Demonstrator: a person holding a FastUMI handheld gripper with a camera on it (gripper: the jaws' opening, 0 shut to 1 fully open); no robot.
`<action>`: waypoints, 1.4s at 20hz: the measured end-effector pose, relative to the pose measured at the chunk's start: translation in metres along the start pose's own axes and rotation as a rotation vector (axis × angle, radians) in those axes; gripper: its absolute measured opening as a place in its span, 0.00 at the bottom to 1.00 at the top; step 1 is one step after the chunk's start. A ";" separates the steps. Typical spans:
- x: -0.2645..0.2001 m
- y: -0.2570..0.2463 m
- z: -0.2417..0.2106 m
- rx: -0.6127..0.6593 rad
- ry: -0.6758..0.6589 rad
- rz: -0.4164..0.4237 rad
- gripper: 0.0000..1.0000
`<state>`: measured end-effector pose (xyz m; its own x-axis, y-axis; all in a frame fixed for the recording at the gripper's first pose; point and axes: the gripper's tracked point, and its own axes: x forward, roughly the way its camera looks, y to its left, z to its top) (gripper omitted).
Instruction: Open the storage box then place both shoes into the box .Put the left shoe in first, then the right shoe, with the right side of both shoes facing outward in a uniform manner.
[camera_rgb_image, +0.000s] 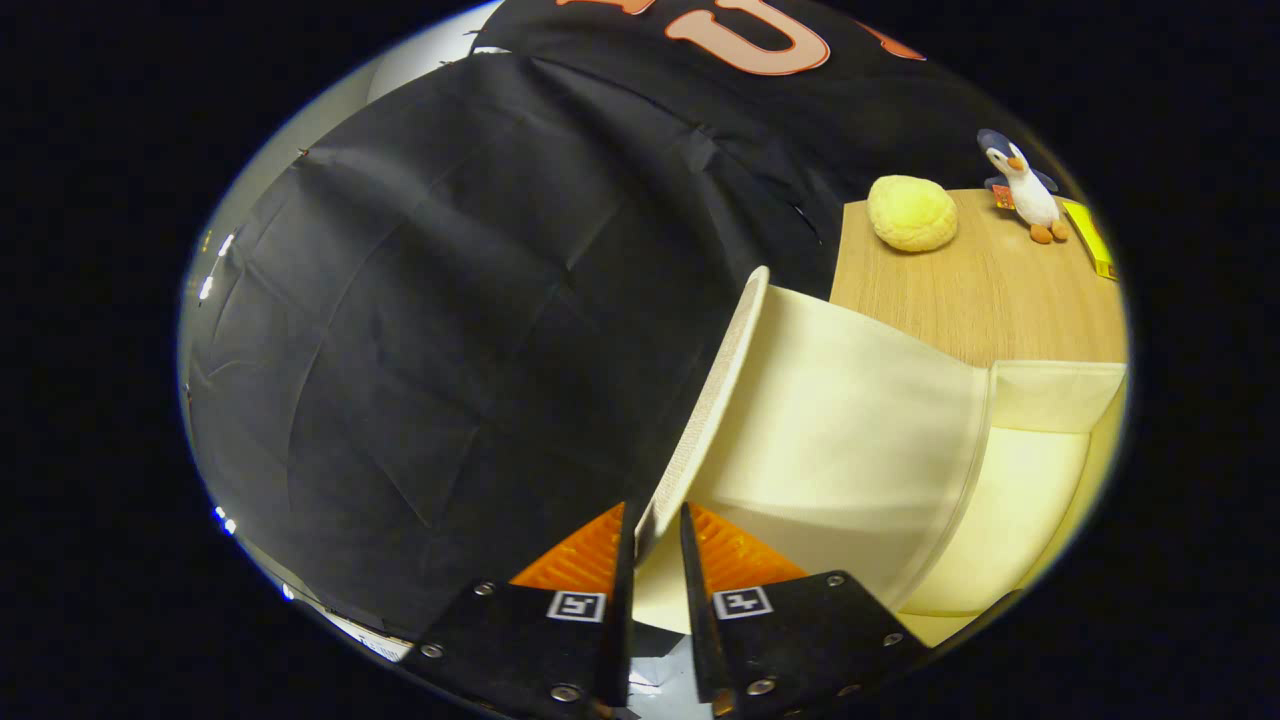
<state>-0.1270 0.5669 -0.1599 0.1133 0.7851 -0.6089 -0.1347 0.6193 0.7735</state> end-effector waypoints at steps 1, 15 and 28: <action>0.000 -0.007 0.000 -0.011 0.002 -0.018 0.36; -0.168 -0.193 0.024 -0.146 -0.222 -0.378 0.90; -0.275 -0.404 -0.077 -0.095 -0.118 -0.732 0.89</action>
<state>-0.1790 0.1009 -0.3186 0.3104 0.1697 -0.9353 -0.0680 0.9854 0.1563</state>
